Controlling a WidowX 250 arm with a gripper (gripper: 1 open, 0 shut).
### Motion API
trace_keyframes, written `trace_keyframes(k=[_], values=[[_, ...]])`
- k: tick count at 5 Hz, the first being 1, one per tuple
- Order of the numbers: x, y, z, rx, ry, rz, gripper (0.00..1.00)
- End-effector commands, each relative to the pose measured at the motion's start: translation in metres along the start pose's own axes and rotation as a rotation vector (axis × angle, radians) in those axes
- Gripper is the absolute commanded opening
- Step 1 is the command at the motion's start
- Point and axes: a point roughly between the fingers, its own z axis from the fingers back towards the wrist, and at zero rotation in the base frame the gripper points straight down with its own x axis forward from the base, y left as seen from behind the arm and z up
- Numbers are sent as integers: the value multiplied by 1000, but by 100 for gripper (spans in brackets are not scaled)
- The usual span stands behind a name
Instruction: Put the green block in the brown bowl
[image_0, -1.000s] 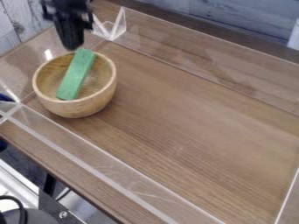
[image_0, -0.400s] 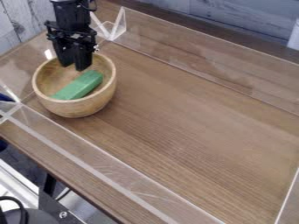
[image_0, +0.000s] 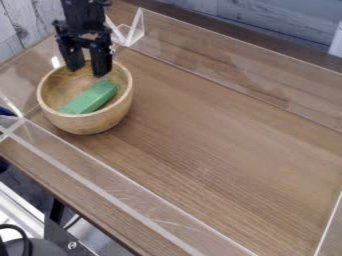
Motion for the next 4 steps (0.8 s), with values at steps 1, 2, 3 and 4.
trace_keyframes(k=[1,2,3,4], values=[[10,-8,59,46,-136,-23,100],[15,-23,94,59,-174,-45,100],[15,-16,82,59,-157,-40,100],[17,-10,70,60,-138,-36,100]])
